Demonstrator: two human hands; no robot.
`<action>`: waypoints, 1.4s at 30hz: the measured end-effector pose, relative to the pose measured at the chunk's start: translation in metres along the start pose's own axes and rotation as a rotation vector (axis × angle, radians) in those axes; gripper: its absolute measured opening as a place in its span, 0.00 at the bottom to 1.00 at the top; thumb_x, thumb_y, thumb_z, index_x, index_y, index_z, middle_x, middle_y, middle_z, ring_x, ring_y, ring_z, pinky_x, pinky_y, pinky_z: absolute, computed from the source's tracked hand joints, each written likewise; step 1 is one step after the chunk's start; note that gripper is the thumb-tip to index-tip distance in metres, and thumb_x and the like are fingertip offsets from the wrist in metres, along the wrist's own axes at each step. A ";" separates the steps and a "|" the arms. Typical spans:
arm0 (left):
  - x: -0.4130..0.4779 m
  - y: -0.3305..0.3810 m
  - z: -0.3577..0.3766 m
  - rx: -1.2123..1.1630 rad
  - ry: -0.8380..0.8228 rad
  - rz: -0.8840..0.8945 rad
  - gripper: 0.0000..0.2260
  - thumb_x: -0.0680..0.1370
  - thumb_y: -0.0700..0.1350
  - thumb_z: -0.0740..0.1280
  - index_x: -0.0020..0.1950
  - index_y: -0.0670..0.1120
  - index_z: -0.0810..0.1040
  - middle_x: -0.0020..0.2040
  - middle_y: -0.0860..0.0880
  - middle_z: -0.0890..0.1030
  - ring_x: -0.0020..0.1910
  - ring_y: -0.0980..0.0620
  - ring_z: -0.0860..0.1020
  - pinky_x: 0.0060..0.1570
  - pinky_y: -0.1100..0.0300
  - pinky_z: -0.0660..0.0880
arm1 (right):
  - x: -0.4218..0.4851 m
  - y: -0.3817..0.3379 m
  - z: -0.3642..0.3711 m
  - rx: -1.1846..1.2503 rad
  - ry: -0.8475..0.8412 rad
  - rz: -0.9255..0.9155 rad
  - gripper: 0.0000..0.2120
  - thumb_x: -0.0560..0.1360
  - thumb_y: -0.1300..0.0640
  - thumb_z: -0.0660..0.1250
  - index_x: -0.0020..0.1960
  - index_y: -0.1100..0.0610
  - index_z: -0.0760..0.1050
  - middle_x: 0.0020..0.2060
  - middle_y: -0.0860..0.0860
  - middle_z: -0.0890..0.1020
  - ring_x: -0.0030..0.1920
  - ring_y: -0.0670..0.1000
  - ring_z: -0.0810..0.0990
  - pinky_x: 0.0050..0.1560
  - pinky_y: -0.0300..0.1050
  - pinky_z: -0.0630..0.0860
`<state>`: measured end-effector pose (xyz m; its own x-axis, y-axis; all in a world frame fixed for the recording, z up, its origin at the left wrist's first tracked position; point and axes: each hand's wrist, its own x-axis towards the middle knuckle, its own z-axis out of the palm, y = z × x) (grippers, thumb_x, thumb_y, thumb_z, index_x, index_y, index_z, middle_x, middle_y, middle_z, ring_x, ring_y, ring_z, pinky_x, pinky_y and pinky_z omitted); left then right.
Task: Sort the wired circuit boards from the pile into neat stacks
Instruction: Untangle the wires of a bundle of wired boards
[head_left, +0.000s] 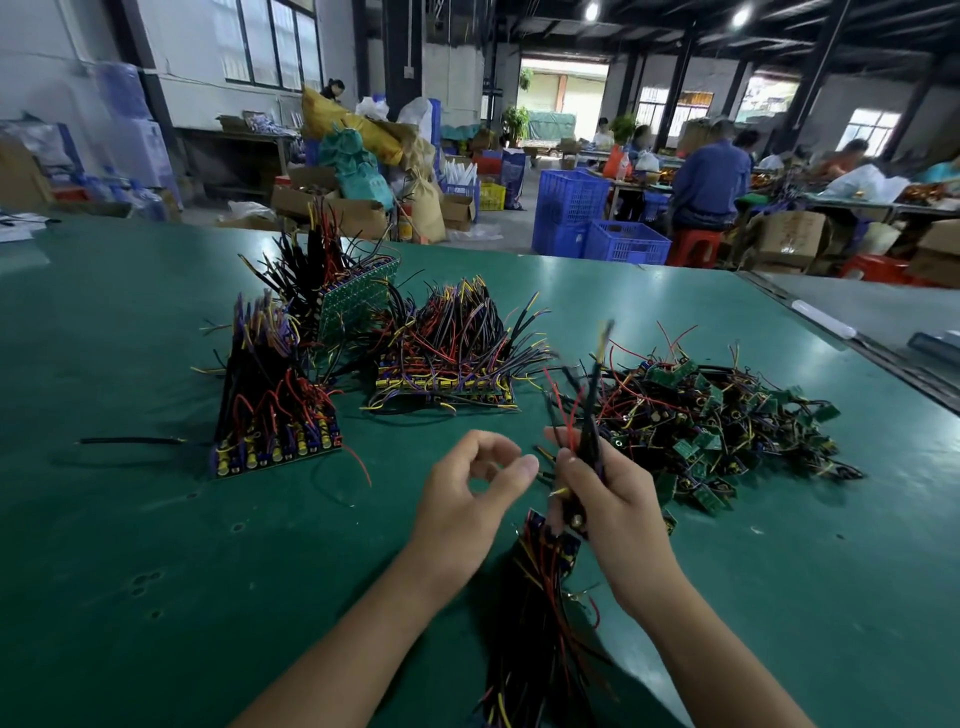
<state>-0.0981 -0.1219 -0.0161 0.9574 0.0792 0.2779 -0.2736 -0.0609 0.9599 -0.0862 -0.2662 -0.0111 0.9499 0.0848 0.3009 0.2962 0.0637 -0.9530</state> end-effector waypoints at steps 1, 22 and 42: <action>0.000 0.000 0.002 -0.014 -0.001 -0.010 0.19 0.64 0.63 0.68 0.48 0.52 0.78 0.42 0.59 0.80 0.45 0.57 0.77 0.45 0.57 0.73 | 0.000 0.001 -0.001 -0.082 -0.038 -0.025 0.12 0.81 0.64 0.61 0.51 0.51 0.79 0.26 0.47 0.72 0.24 0.50 0.73 0.26 0.42 0.69; 0.002 0.004 0.009 -0.780 -0.036 -0.180 0.07 0.68 0.41 0.70 0.45 0.43 0.80 0.40 0.45 0.80 0.33 0.54 0.78 0.34 0.62 0.78 | 0.007 -0.012 -0.028 -0.737 -0.236 -0.541 0.14 0.78 0.57 0.66 0.62 0.57 0.80 0.41 0.47 0.80 0.39 0.42 0.77 0.41 0.32 0.72; -0.013 -0.022 -0.004 0.413 -0.464 0.084 0.22 0.72 0.38 0.62 0.65 0.54 0.72 0.63 0.61 0.75 0.65 0.69 0.68 0.64 0.75 0.61 | 0.029 0.026 -0.077 -1.335 -0.223 0.087 0.25 0.80 0.38 0.56 0.71 0.49 0.72 0.65 0.48 0.75 0.65 0.52 0.68 0.62 0.49 0.69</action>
<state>-0.1052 -0.1174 -0.0403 0.9002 -0.3774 0.2175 -0.3798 -0.4353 0.8163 -0.0438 -0.3383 -0.0296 0.9718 0.2050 0.1162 0.2277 -0.9441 -0.2384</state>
